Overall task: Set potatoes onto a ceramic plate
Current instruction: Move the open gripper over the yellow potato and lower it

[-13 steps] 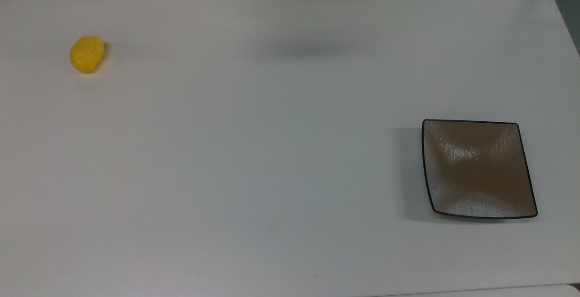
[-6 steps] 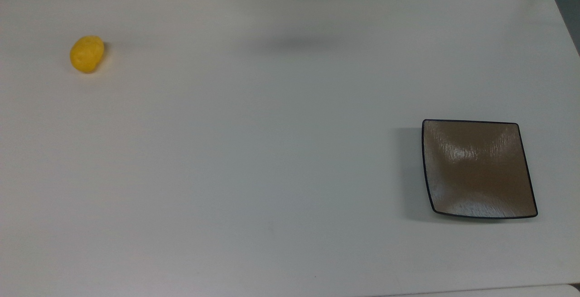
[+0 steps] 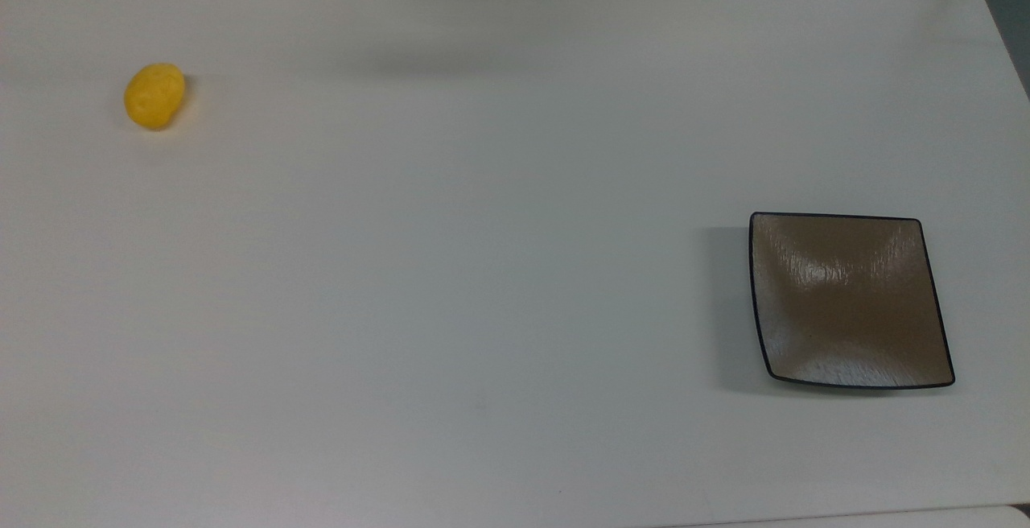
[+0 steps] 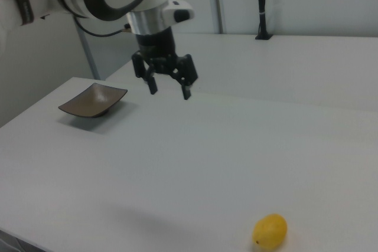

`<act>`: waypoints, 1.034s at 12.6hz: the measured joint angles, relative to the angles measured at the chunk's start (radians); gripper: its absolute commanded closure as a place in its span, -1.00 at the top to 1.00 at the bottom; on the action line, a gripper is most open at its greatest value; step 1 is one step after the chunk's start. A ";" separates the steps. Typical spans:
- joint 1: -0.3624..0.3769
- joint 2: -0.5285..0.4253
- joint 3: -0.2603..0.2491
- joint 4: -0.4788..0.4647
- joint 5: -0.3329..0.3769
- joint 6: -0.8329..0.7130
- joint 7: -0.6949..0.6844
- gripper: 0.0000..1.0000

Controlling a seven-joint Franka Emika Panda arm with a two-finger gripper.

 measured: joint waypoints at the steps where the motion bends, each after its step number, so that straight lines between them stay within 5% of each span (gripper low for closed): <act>1: -0.007 0.014 -0.038 0.018 0.000 0.001 -0.035 1.00; 7: -0.097 0.155 -0.148 0.059 0.001 0.133 -0.155 1.00; 13: -0.143 0.253 -0.172 -0.074 0.001 0.338 -0.202 1.00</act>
